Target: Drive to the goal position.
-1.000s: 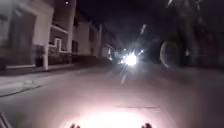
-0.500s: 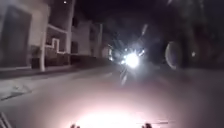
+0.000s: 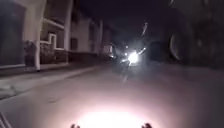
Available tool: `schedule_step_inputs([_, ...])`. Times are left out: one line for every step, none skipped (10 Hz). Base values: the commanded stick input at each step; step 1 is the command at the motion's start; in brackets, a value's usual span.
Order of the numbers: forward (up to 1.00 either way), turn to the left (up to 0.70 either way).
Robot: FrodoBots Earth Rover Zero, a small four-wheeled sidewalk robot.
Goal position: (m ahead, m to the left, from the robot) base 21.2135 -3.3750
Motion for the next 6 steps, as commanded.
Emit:
schedule_step_inputs([0.7, 0.0])
schedule_step_inputs([0.7, 0.0])
schedule_step_inputs([0.7, 0.0])
schedule_step_inputs([0.7, 0.0])
schedule_step_inputs([0.7, 0.0])
schedule_step_inputs([0.7, -0.2])
